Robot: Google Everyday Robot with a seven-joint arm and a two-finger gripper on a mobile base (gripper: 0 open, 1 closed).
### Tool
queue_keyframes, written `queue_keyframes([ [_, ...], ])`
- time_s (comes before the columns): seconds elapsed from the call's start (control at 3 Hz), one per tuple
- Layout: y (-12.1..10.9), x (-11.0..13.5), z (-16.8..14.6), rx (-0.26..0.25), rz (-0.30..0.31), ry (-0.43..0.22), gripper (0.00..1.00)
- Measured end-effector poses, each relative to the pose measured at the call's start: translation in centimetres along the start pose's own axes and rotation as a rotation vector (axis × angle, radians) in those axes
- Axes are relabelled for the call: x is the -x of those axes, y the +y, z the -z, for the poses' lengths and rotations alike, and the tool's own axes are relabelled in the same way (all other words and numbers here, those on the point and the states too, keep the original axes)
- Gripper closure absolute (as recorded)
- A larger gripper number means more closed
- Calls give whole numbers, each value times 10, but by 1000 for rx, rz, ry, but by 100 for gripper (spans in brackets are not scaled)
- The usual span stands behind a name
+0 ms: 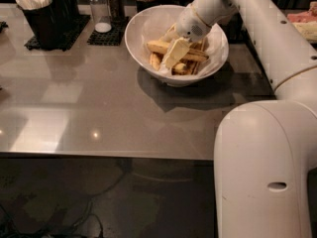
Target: Pick banana from white bowl
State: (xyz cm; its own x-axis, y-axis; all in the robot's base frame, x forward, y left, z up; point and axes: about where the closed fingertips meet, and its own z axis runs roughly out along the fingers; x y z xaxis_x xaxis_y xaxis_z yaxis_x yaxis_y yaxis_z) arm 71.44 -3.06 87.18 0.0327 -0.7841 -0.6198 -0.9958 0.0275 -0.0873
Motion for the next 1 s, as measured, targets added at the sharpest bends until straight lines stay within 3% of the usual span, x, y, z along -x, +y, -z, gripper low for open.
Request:
queue_keyframes([
  [0.33, 0, 1, 2, 0, 0, 0, 85],
  [0.67, 8, -19, 17, -41, -57, 4, 100],
  [1.0, 8, -18, 16, -41, -57, 4, 100],
])
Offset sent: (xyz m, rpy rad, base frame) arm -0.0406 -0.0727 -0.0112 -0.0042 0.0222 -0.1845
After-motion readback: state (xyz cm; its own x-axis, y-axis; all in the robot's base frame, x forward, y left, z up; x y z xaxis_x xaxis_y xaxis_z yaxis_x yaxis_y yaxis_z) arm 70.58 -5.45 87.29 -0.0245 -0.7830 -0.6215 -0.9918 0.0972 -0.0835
